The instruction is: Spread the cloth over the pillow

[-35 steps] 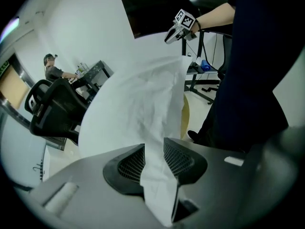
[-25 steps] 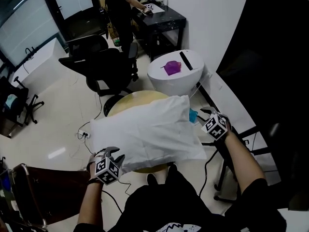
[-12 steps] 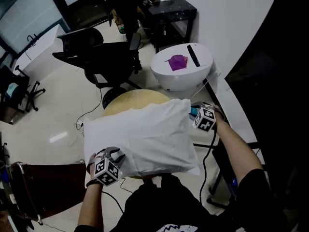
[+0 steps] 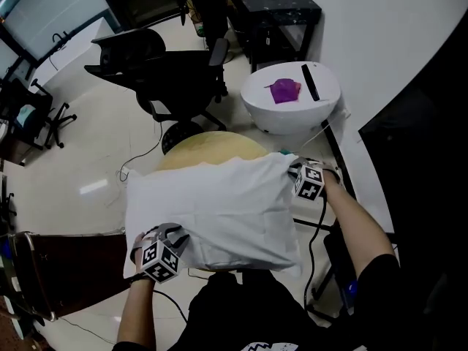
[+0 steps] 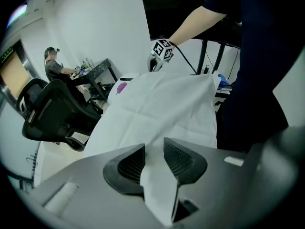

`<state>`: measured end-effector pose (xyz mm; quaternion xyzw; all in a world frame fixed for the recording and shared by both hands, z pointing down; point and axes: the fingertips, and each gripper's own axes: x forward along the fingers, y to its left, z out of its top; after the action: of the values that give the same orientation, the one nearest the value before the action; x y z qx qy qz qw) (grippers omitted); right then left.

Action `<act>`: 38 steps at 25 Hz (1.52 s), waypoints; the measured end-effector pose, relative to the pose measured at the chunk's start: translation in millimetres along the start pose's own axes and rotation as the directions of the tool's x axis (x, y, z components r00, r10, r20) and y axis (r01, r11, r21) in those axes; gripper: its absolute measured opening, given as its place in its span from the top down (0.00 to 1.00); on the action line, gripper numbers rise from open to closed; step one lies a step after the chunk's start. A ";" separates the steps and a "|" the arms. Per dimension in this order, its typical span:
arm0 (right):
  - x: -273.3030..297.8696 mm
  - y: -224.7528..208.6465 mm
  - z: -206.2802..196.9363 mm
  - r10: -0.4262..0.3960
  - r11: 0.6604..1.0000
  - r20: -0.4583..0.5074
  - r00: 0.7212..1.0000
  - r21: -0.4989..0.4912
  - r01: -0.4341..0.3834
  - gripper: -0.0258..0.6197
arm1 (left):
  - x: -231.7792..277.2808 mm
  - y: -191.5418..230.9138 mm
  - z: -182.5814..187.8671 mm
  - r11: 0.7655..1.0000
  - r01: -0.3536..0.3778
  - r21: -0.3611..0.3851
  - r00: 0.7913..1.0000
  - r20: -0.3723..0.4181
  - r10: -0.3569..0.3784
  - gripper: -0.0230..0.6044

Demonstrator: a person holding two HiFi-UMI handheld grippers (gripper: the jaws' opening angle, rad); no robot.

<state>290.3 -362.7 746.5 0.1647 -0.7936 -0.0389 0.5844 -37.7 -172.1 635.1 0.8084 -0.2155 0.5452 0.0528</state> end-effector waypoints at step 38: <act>-182.9 -13.4 65.7 -0.340 0.924 0.208 0.917 0.256 0.285 0.95 | -69.4 3.3 6.2 0.991 -0.125 0.037 0.978 0.172 0.117 0.78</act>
<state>279.4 -327.8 555.2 0.3476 -0.8230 -0.0642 0.4447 -55.5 -156.9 569.3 0.8381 -0.2552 0.4818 -0.0181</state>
